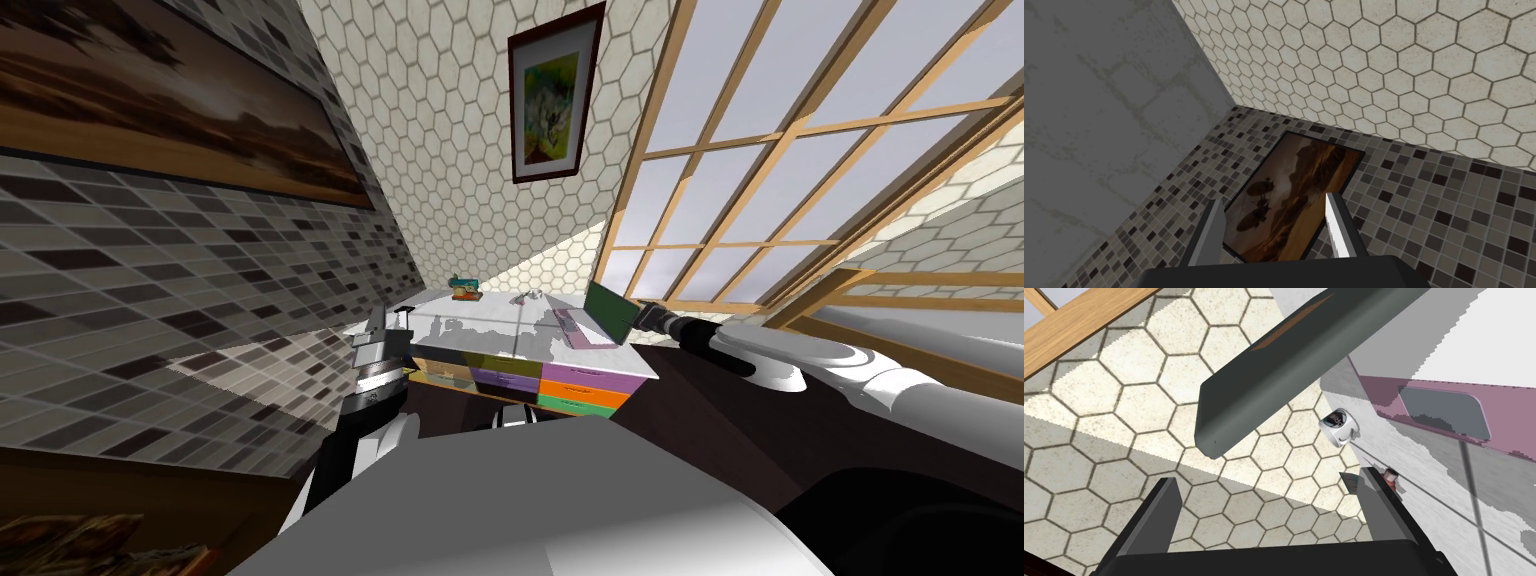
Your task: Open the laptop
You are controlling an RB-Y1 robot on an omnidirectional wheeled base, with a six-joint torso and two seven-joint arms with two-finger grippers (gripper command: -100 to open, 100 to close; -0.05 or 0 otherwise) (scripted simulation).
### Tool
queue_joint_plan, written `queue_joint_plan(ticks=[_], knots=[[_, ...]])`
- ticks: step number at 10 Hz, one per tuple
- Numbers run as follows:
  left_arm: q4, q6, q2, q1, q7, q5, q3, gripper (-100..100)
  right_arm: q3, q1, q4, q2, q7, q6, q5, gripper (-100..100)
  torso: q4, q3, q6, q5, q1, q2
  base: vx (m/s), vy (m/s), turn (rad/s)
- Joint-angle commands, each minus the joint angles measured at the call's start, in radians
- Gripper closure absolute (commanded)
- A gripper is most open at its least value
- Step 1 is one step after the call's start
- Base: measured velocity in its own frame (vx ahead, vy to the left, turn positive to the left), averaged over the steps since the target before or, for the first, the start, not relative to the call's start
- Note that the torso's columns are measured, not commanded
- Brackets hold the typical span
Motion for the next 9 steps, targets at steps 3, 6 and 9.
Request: queue_joint_plan(ticks=[3,6,9], knots=[[0.0,0.0,0.0,0.0,0.0,0.0,0.0,0,-0.004,-0.015,0.008,-0.002,-0.02,-0.018,-0.018,100,-0.001,-0.002,0.0,0.001,0.004,-0.003,-0.012,-0.025,0.0],[0.0,0.0,0.0,0.0,0.0,0.0,0.0,0,0.019,0.019,-0.022,0.024,0.049,0.085,0.075,100,-0.001,-0.002,-0.001,0.001,0.004,-0.003,0.013,0.099,0.078],[0.0,0.0,0.0,0.0,0.0,0.0,0.0,0,0.037,0.044,-0.044,0.043,0.101,0.165,0.145,100,0.0,0.0,0.0,0.0,-0.002,0.0,0.011,0.109,0.059]])
